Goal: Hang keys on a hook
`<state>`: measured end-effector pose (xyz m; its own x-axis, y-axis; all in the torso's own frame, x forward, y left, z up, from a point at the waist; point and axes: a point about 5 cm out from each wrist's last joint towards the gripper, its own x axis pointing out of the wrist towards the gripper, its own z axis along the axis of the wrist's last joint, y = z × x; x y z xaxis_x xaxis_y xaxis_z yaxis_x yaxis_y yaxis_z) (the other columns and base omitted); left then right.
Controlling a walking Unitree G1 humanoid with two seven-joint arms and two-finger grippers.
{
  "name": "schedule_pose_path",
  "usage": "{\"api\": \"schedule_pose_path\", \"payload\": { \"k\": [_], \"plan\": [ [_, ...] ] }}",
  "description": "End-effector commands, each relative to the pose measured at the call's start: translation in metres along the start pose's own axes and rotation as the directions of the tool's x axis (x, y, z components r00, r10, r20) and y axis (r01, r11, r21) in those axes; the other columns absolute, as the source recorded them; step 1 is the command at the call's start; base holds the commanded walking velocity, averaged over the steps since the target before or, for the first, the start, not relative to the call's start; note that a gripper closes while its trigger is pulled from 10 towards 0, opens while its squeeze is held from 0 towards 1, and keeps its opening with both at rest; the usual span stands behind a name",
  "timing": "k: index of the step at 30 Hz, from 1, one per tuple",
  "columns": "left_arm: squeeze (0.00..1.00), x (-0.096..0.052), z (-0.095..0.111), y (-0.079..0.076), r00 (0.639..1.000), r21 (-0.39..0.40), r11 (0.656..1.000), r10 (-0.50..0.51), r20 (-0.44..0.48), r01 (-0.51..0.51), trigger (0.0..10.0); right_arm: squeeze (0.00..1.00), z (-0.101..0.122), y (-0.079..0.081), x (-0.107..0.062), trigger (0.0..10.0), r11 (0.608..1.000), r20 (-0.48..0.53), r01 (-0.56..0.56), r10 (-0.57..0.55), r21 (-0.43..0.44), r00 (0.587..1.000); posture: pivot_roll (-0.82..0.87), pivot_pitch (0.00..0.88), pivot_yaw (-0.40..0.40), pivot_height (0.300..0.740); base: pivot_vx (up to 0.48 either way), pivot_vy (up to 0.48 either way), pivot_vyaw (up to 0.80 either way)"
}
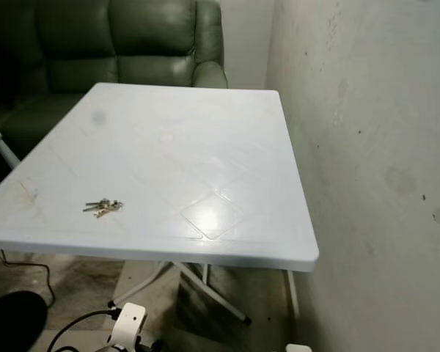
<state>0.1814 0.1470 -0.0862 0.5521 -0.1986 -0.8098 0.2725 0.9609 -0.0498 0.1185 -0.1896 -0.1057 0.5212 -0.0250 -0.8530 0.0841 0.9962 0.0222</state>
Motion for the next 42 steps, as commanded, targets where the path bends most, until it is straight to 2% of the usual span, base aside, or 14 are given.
{"api": "schedule_pose_path", "payload": {
  "k": [1, 27, 42],
  "plan": [
    [0.0, 0.0, 0.0037, 0.004, 1.0, 0.011, 1.0, 0.011, 0.009, -0.011, 10.0, 0.0, 0.0004, 0.0058, 0.0008, 10.0, 1.0, 0.0, -0.019, 0.019, 0.01, 1.0, -0.05, 0.006, -0.022, 0.736, 0.0, 0.0, 0.0],
    [0.0, 0.0, 0.0034, 0.0027, 1.0, 0.015, 1.0, 0.002, 0.011, -0.002, 10.0, 0.0, -0.0009, 0.0042, 0.0003, 10.0, 1.0, -0.004, -0.02, 0.02, 0.002, 1.0, -0.05, 0.0, -0.029, 0.736, 0.0, 0.0, 0.0],
    [0.0, -0.0001, 0.002, 0.002, 1.0, 0.01, 1.0, 0.002, 0.006, -0.002, 10.0, 0.0, -0.0016, 0.0026, -0.0001, 10.0, 1.0, -0.007, -0.019, 0.019, 0.002, 1.0, -0.05, 0.0, -0.032, 0.736, -0.362, 0.0, 0.0]
  ]
}}
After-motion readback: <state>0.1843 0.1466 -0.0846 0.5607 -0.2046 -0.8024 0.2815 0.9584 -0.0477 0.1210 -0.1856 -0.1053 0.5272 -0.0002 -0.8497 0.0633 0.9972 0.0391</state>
